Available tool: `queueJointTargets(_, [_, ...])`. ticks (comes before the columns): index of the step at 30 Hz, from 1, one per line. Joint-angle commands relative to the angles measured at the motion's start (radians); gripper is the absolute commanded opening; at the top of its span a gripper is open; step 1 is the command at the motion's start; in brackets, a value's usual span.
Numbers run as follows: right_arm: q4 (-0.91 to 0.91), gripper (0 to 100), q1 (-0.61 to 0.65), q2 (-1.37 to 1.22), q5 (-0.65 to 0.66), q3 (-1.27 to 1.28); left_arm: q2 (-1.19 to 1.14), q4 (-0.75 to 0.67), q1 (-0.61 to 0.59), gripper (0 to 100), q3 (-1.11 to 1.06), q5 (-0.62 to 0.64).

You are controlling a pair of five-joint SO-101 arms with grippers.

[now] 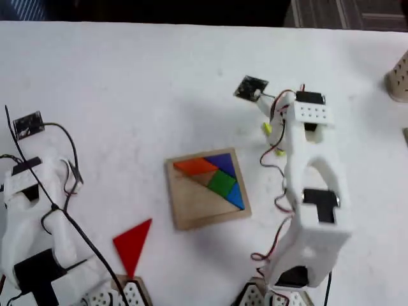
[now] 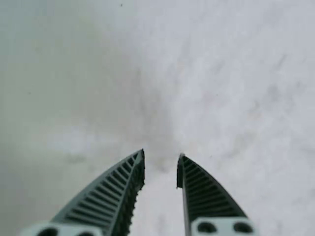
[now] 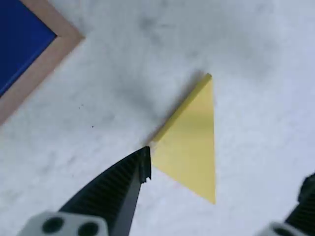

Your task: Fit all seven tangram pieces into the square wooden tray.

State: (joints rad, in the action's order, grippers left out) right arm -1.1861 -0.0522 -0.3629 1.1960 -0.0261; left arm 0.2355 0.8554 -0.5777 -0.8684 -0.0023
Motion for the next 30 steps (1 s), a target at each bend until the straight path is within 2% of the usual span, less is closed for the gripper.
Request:
queueJointTargets(1, [-0.053,46.2,0.004,-0.120,0.083,-0.135,0.048,-0.028,0.018,2,-0.002,-0.014])
queueJointTargets(12, [-0.203,32.0,-0.104,-0.458,0.112,-0.505,0.048,-0.031,0.018,2,-0.002,-0.015])
queueJointTargets(25, [-0.522,31.2,-0.182,-0.608,0.101,-0.809,0.048,-0.040,0.018,2,-0.002,-0.015])
queueJointTargets(30, [-0.524,31.2,-0.237,-0.608,-0.032,-0.809,0.048,-0.040,0.018,2,-0.002,-0.015])
